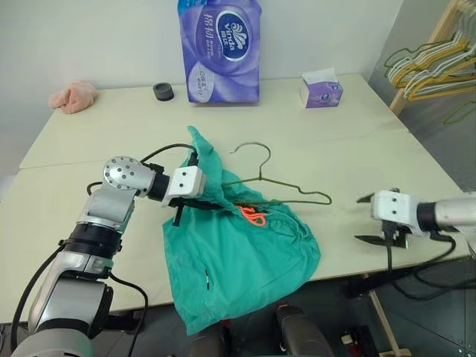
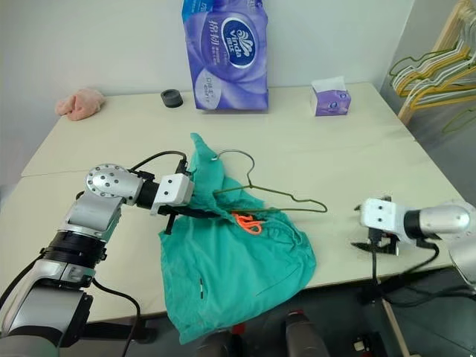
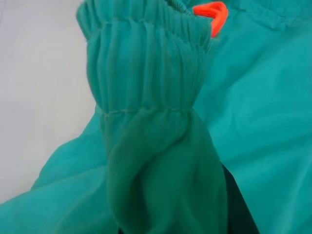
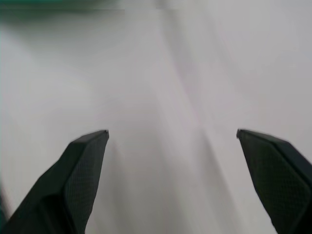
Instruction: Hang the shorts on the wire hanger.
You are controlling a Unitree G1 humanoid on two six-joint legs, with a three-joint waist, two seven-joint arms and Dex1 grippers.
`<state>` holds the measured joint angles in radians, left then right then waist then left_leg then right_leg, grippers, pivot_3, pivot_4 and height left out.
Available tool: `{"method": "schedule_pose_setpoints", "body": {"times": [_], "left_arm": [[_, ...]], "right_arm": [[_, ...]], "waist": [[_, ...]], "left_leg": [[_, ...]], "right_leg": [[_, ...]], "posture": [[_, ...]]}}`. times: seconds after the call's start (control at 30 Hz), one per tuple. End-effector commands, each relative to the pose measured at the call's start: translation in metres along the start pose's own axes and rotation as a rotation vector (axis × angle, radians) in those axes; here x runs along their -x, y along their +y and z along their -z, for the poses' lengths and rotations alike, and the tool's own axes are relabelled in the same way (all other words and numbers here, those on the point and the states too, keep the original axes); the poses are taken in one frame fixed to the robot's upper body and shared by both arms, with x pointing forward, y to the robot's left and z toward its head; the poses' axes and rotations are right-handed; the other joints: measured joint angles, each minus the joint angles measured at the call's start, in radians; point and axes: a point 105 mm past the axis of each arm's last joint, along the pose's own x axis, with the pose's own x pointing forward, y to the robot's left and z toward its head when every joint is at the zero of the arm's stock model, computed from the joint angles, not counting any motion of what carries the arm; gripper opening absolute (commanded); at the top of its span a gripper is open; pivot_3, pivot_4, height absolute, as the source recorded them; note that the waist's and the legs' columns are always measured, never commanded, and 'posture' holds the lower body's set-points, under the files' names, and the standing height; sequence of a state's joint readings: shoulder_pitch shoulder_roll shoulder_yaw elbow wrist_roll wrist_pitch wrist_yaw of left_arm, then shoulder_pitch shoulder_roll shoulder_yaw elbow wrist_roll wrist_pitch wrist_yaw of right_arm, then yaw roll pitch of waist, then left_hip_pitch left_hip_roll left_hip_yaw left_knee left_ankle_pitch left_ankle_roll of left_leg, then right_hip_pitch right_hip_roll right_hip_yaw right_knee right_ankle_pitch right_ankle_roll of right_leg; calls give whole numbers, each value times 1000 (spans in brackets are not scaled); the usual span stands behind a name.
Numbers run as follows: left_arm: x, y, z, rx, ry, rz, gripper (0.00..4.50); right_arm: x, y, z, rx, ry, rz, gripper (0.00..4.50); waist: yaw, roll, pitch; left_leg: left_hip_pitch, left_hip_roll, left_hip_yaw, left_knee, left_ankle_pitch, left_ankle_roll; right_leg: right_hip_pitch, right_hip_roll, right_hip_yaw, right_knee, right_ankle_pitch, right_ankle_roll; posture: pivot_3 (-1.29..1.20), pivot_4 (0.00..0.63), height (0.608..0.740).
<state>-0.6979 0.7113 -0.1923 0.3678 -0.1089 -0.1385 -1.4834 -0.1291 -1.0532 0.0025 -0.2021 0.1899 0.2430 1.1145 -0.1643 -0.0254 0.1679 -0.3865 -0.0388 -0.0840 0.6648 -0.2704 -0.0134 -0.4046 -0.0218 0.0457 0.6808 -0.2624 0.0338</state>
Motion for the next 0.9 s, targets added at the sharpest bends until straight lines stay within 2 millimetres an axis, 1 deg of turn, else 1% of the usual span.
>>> {"method": "schedule_pose_setpoints", "body": {"times": [0.03, 0.1, 0.2, 0.3, 0.37, 0.47, 0.5, 0.57, 0.6, 0.63, 0.77, 0.9], "left_arm": [[6, 7, -5, -26, -5, -43, 0], [6, 7, -5, -24, -5, -46, 0], [6, 7, -6, -24, -7, -48, 0], [6, 8, -6, -23, -9, -51, 0], [6, 8, -7, -22, -12, -56, 0], [6, 8, -7, -19, -15, -63, 0], [6, 8, -7, -19, -15, -64, 0], [7, 8, -7, -16, -17, -70, 0], [7, 8, -7, -13, -19, -75, 0], [8, 9, -7, -10, -20, -80, 0], [9, 9, -8, 4, -30, -98, 0], [12, 10, -9, 26, -45, -123, 0]], "right_arm": [[-5, 28, -41, -77, -228, -31, 4427], [-16, 34, -50, -140, -284, 16, 4427], [-33, 29, -57, -208, -328, 132, 4427], [-48, 27, -57, -247, -322, 204, 4427], [-57, 33, -56, -287, -320, 203, 4427], [-66, 35, -55, -336, -321, 224, 4427], [-67, 36, -55, -358, -323, 224, 4056], [-68, 38, -54, -384, -327, 216, 3573], [-67, 38, -54, -394, -330, 216, 3185], [-66, 37, -53, -405, -337, 220, 2899], [-61, 31, -53, -421, -361, 238, 1389], [-52, 20, -56, -446, -414, 256, 43]], "waist": [[-4, 0, 0], [-11, 0, 0], [-12, 0, -1], [-5, 0, -1], [-2, 0, -1], [0, 0, -1], [0, 0, -1], [1, 0, -1], [1, 0, -1], [1, 0, -1], [0, 0, -1], [0, 0, -1]], "left_leg": [[0, 1, -1, 0, 0, 0], [1, 1, 1, 1, 0, 0], [2, 1, 2, 2, 0, 0], [2, 0, 2, 2, 0, 0], [1, 0, 1, 2, 0, 0], [1, 0, 1, 1, 0, 0], [1, 0, 1, 1, 0, 0], [1, 0, 1, 1, 0, 0], [1, 0, 1, 2, 0, 0], [1, 0, 1, 2, 0, 0], [1, 0, 1, 2, 0, 0], [1, 0, 1, 2, 0, 0]], "right_leg": [[0, 1, 0, 1, 0, 0], [0, 1, 1, 1, 0, 0], [1, 1, 2, 1, 0, 0], [1, 1, 2, 1, 0, 0], [0, 1, 2, 1, 0, 0], [0, 0, 2, 1, 0, 0], [0, 0, 1, 1, 0, 0], [0, 0, 2, 1, 0, 0], [0, 0, 2, 1, 0, 0], [0, 0, 2, 1, 0, 0], [0, 0, 1, 1, 0, 0], [0, 0, 1, 1, 0, 0]], "posture": [[-235, 128, 740], [-235, 128, 740], [-232, 128, 740], [-227, 128, 740], [-225, 130, 740], [-223, 129, 740], [-217, 129, 740], [-216, 129, 740], [-215, 129, 740], [-215, 129, 740], [-215, 129, 740], [-217, 129, 740]]}}
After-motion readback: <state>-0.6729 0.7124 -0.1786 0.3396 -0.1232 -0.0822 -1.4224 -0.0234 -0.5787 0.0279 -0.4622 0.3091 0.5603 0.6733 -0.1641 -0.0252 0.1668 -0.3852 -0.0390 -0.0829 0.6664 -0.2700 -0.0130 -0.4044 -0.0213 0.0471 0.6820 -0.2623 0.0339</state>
